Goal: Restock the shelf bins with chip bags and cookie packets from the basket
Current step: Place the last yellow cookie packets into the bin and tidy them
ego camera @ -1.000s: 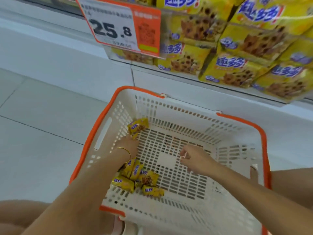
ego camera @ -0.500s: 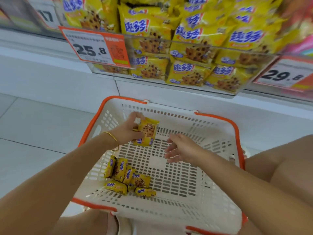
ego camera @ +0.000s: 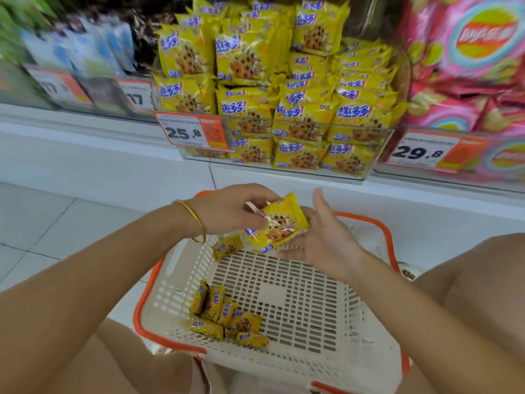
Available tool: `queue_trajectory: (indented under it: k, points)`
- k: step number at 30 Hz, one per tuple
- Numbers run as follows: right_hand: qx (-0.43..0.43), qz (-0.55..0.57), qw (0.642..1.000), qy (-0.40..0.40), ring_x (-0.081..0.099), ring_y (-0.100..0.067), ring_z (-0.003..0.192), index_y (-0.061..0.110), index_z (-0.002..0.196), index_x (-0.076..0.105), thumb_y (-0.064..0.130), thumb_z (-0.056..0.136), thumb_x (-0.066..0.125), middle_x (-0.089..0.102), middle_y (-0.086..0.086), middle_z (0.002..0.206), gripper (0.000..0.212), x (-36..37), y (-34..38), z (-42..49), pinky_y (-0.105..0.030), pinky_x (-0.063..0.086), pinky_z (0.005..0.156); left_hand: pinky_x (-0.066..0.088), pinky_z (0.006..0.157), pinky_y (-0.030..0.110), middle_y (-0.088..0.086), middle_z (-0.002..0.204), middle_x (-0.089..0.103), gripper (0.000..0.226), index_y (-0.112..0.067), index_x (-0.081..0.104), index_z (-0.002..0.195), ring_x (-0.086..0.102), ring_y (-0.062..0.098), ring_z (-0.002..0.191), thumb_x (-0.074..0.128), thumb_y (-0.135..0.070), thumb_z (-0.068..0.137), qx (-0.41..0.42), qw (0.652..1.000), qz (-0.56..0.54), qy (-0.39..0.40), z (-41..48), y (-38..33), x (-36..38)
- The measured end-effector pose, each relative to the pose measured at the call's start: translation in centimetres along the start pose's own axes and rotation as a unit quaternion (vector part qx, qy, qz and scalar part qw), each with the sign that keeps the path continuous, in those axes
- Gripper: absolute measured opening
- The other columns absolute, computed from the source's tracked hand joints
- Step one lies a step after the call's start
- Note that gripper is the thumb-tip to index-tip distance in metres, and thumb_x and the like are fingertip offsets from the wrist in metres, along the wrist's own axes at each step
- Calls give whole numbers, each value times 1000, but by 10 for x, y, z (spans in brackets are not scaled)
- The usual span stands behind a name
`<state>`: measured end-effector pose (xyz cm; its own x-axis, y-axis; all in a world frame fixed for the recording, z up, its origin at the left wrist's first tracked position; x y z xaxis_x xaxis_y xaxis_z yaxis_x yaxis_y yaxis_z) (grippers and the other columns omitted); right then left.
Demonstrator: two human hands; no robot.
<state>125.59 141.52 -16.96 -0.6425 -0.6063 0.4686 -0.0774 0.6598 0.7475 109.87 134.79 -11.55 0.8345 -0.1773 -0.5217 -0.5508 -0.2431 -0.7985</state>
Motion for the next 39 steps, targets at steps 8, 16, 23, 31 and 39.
queue_trajectory:
  k: [8, 16, 23, 31, 39]
  points:
    - [-232, -277, 932, -26, 67, -20, 74, 14, 104, 58, 14, 70, 71, 72, -1, 84, 36, 21, 91, -59, -28, 56, 59, 51, 78, 15, 2, 102, 62, 31, -13, 59, 114, 63, 10, 90, 67, -12, 84, 140, 974, -25, -175, -3, -75, -27]
    - [-375, -345, 831, -223, 69, -27, 84, 16, 105, 43, 12, 83, 70, 64, -14, 106, 35, 40, 216, -30, -41, 60, 70, 25, 111, 39, 18, 137, 47, 48, -5, 53, 128, 39, 36, 130, 42, -34, 91, 245, 793, 380, -409, 19, -80, -74]
    - [-356, -445, 729, -379, 56, -25, 100, 8, 106, 39, 19, 82, 73, 48, 3, 91, 43, 38, 263, 48, -40, 52, 86, 22, 112, 56, 17, 147, 37, 45, -16, 55, 127, 29, 39, 138, 42, -37, 90, 211, 769, 449, -404, 36, -62, -69]
    - [-277, -541, 676, -416, 54, -27, 110, 8, 113, 52, 38, 74, 78, 58, -7, 112, 55, 19, 272, 74, -34, 45, 82, 25, 111, 56, 15, 152, 30, 43, -17, 57, 125, 24, 36, 141, 41, -37, 91, 208, 772, 444, -403, 40, -57, -70]
    - [-278, -548, 685, -390, 53, -26, 114, 3, 124, 41, 26, 76, 79, 54, -12, 124, 66, 31, 269, 71, -28, 38, 78, 26, 111, 56, 15, 151, 30, 42, -15, 58, 124, 25, 36, 140, 43, -35, 90, 215, 775, 442, -397, 38, -56, -70]
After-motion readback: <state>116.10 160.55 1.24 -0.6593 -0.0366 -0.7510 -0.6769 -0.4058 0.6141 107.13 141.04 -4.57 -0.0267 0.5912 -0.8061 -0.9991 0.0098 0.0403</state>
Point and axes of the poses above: each hand's wrist, its own z-axis towards the middle knuckle, its own x-axis out of the palm, y = z × x, the point moved 2 cm from there along z, towards the middle knuckle
